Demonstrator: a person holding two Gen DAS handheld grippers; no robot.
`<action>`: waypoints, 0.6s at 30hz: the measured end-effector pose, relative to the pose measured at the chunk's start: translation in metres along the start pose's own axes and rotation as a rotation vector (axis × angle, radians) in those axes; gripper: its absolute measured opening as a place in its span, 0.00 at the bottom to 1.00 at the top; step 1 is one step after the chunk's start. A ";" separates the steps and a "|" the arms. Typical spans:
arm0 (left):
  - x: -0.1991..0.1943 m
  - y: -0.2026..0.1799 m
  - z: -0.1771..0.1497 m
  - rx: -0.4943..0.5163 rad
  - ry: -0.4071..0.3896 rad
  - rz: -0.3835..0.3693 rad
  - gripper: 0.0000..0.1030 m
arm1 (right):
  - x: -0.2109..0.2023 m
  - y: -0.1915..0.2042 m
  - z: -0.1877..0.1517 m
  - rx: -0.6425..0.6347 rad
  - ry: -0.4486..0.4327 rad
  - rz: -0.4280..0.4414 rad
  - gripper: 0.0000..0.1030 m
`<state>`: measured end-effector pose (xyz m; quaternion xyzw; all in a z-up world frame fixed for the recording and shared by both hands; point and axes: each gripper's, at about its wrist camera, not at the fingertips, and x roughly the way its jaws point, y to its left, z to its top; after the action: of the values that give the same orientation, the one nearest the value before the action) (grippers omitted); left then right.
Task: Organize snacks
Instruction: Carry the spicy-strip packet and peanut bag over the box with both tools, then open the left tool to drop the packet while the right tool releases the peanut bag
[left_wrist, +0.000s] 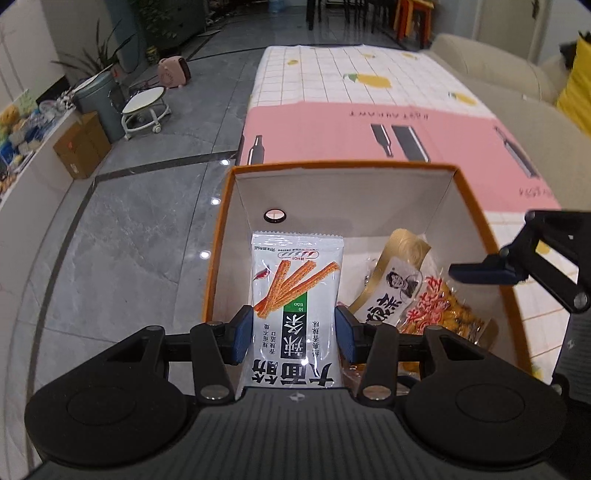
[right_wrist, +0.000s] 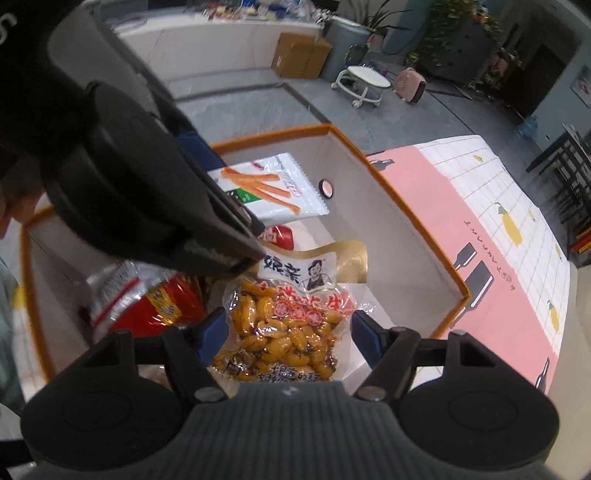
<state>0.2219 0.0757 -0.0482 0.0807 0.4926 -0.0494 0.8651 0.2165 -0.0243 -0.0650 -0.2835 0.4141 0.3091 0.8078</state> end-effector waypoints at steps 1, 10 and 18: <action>0.003 -0.001 0.000 0.010 0.005 0.000 0.51 | 0.005 0.000 0.000 -0.007 0.009 -0.005 0.67; 0.026 -0.007 -0.011 0.082 0.045 0.047 0.52 | 0.031 0.011 -0.008 -0.095 0.034 -0.047 0.69; 0.024 -0.010 -0.011 0.113 0.049 0.052 0.63 | 0.023 0.015 -0.012 -0.125 0.034 -0.051 0.72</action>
<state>0.2229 0.0682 -0.0756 0.1435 0.5077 -0.0525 0.8479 0.2102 -0.0176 -0.0935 -0.3490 0.4002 0.3090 0.7890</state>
